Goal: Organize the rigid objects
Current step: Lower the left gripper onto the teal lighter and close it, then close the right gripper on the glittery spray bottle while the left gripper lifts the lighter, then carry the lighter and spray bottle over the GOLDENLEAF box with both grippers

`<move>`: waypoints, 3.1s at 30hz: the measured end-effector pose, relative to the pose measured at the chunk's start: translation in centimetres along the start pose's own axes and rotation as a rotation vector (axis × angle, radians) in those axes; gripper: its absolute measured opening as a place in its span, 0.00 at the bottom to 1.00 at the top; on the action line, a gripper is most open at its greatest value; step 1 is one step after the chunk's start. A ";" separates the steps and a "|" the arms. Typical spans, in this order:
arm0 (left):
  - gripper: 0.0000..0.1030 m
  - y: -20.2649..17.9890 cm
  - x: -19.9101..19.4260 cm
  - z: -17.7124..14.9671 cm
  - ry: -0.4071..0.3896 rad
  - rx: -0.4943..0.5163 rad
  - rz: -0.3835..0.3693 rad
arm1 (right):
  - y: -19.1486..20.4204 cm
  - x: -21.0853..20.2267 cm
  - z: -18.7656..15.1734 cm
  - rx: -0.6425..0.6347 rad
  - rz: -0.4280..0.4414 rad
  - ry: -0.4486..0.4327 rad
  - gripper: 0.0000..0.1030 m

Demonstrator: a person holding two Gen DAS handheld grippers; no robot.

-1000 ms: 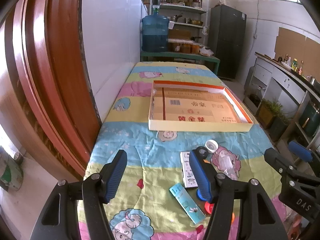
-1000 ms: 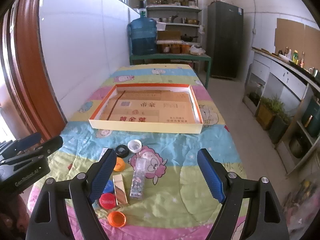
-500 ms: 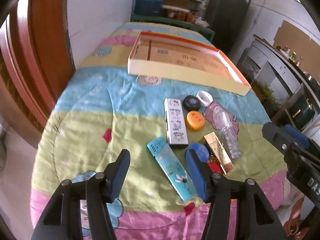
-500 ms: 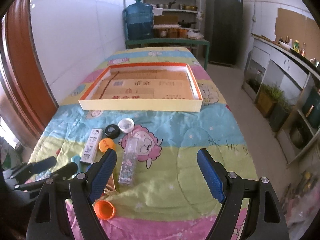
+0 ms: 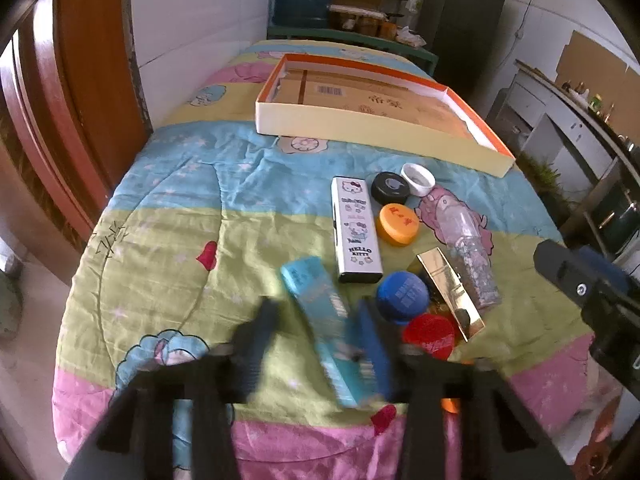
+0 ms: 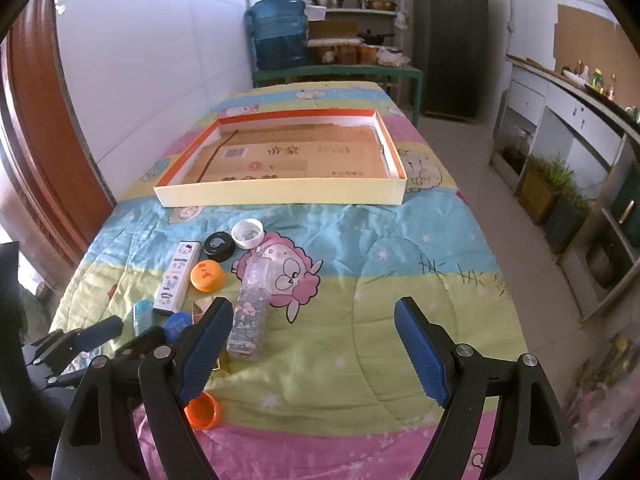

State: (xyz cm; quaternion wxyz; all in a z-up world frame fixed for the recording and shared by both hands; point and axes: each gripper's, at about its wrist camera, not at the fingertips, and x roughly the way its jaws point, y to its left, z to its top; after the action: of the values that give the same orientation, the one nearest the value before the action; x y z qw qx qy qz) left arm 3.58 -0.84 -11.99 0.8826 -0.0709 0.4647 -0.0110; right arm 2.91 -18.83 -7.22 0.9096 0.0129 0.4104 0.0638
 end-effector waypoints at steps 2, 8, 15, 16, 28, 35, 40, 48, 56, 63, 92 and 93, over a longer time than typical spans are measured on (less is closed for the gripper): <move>0.25 0.6 0.0 0.2 0.003 -0.010 -0.022 | -0.1 0.3 -0.1 0.005 0.020 0.008 0.81; 0.23 1.6 0.2 0.8 0.000 0.001 -0.028 | 0.4 1.7 0.0 0.009 0.058 0.049 0.68; 0.23 2.6 0.7 1.6 0.007 0.015 -0.084 | 1.8 3.4 0.5 0.005 0.083 0.078 0.60; 0.23 2.7 0.7 1.7 0.006 0.021 -0.091 | 2.0 3.6 0.5 0.000 0.079 0.081 0.58; 0.23 1.2 1.5 2.0 -0.040 0.193 -0.051 | 3.0 6.1 -0.4 -0.048 0.020 0.143 0.20; 0.22 1.1 1.5 1.8 -0.074 0.199 -0.040 | 2.2 5.6 -0.4 -0.014 0.068 0.142 0.19; 0.22 1.9 1.4 2.5 -0.064 0.144 -0.069 | 2.0 4.7 0.1 -0.009 0.091 0.114 0.19; 0.22 2.0 -0.5 4.3 -0.105 0.113 -0.102 | 1.1 3.7 1.4 0.014 0.105 0.079 0.19; 0.22 1.4 -1.4 7.3 -0.133 0.125 -0.115 | 0.3 3.4 3.2 0.016 0.114 0.041 0.19; 0.22 0.6 -1.7 10.5 -0.172 0.138 -0.103 | -0.4 3.7 5.9 -0.003 0.131 0.000 0.19; 0.22 -1.7 7.5 22.6 -0.118 0.136 -0.095 | -2.2 12.7 17.1 -0.094 0.177 0.003 0.19; 0.22 -1.8 7.9 22.8 -0.115 0.137 -0.092 | -2.2 13.3 17.3 -0.093 0.178 0.008 0.19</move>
State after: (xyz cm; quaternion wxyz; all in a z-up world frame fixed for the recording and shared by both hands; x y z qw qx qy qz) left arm 26.90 -0.72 -5.46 0.9092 -0.0318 0.4075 -0.0792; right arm 24.78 -18.84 -5.80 0.8982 0.0068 0.4080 0.1632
